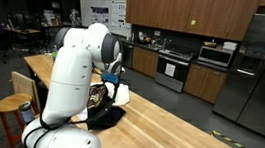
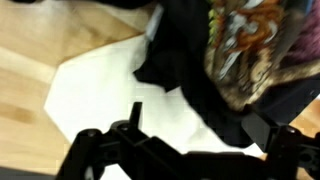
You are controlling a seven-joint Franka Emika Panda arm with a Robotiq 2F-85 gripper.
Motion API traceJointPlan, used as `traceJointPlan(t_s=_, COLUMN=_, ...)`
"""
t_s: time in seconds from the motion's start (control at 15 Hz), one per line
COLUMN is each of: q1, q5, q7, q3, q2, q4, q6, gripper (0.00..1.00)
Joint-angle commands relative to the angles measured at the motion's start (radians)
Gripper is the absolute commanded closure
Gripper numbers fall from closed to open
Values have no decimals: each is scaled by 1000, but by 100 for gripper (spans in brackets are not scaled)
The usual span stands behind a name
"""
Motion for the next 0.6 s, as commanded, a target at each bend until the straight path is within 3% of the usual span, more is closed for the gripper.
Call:
traceJointPlan(t_s=0.0, q1=-12, q5=-58, q7=32, q3=-33, q2=95, q4=79, q6=195, gripper=0)
traceJointPlan(t_s=0.13, q1=-22, q5=-55, q7=62, q3=-36, q2=162, q4=128, q6=249, gripper=0)
traceJointPlan(t_s=0.53, q1=-22, q5=-5, q7=231, q3=-40, q2=303, q4=219, q6=146, gripper=0)
